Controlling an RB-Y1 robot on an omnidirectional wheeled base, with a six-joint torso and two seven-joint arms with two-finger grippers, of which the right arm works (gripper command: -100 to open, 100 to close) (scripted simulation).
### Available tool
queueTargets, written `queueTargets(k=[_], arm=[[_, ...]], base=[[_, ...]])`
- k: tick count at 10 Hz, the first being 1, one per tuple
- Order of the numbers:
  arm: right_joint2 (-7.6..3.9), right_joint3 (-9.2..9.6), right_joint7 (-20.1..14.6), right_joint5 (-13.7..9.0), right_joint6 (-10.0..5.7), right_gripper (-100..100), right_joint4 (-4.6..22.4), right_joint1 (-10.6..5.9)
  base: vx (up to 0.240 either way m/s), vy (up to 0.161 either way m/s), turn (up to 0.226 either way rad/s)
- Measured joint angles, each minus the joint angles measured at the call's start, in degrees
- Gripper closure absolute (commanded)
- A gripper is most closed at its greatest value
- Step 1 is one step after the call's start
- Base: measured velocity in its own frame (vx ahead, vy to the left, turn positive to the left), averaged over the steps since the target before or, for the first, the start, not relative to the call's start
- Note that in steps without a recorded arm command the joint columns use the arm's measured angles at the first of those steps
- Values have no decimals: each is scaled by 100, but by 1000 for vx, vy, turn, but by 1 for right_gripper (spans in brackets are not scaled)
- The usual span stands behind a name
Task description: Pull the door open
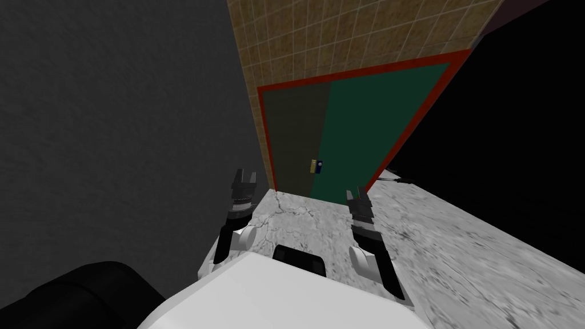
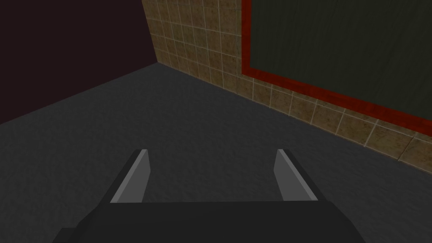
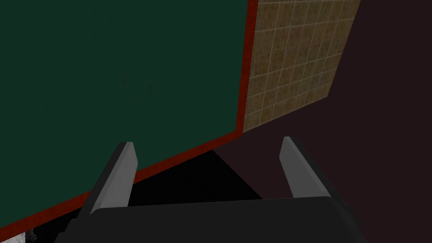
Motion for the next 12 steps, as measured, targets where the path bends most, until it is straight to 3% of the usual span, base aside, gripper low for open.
queueTargets(k=[6, 12], arm=[[-64, -19, 8, -36, -13, -100, 1076, -668], [-156, -77, -31, -90, -36, -100, 1949, -1204]], base=[[95, 11, -28], [63, 7, -21]])
